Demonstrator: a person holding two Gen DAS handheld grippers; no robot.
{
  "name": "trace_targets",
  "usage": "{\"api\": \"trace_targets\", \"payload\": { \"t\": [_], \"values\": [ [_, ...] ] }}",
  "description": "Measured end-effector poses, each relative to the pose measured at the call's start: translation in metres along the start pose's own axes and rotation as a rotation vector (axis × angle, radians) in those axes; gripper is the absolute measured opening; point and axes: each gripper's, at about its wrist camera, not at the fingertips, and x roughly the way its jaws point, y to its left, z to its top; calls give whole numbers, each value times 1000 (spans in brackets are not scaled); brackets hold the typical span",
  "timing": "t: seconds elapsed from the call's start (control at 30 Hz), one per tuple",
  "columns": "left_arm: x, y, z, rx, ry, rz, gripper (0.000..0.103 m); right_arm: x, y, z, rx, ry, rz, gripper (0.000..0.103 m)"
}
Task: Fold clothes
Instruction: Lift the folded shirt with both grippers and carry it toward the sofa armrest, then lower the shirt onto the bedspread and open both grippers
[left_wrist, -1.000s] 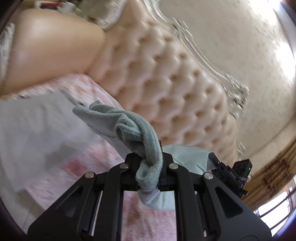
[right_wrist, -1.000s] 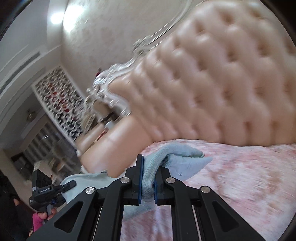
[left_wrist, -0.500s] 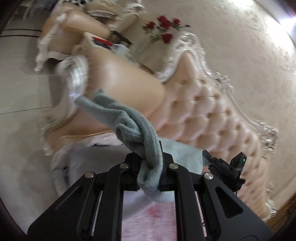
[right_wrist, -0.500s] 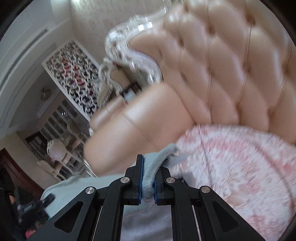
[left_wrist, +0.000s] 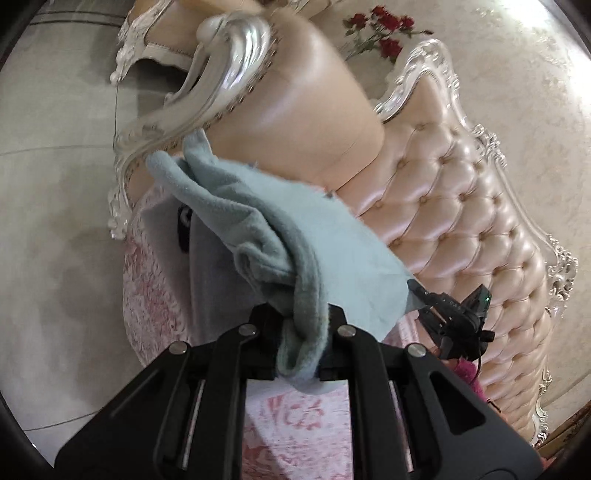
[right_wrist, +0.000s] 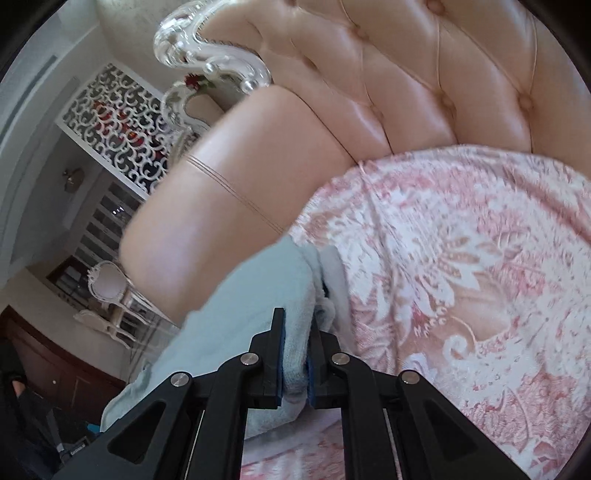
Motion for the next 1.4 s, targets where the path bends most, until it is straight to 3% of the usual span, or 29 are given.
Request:
{"api": "trace_targets", "payload": {
  "t": [0.03,0.13,0.17,0.2,0.23,0.33,0.43,0.57,0.63,0.7,0.83,0.9,1.0,1.1,1.17,1.27,1.4],
  "values": [
    [-1,0,0,-7,3,6,14,-3,1,0,-5,-3,-3,9],
    [0,5,-3,-49,34,56,21,9,-5,-12,-48,83,-141,16],
    [4,14,-9,-87,65,107,26,14,-14,-17,-27,121,-186,34],
    [1,21,-15,-112,62,165,46,12,-22,-21,12,122,-202,52],
    [-4,27,-21,-133,51,224,69,3,-33,-23,72,99,-214,56],
    [-31,24,-25,-101,-69,346,82,-27,-46,-21,129,9,-241,56],
    [-46,-12,-12,46,-185,312,103,-38,-27,-14,48,-32,-200,57],
    [-25,-78,15,284,-227,195,103,-32,14,-8,-104,-26,-106,57],
    [2,-89,31,336,-191,181,103,-14,34,-9,-170,11,-70,60],
    [26,-76,42,308,-136,202,103,6,46,-14,-217,56,-50,88],
    [66,-22,45,202,-35,301,103,34,31,-19,-210,103,-97,102],
    [69,-4,36,231,-30,315,103,34,15,-21,-164,87,-127,103],
    [70,-7,37,248,-21,335,103,31,-15,-22,-115,105,-239,103],
    [65,-19,39,270,-16,372,103,14,-40,-21,-16,52,-191,103],
    [57,-33,36,306,-30,386,103,-5,-35,-18,-17,-12,-182,103],
    [45,-53,26,355,-44,376,103,-23,-4,-15,-126,-80,-135,103],
    [48,-51,17,364,-20,377,103,-12,39,-29,-289,13,-36,103]
  ]
}}
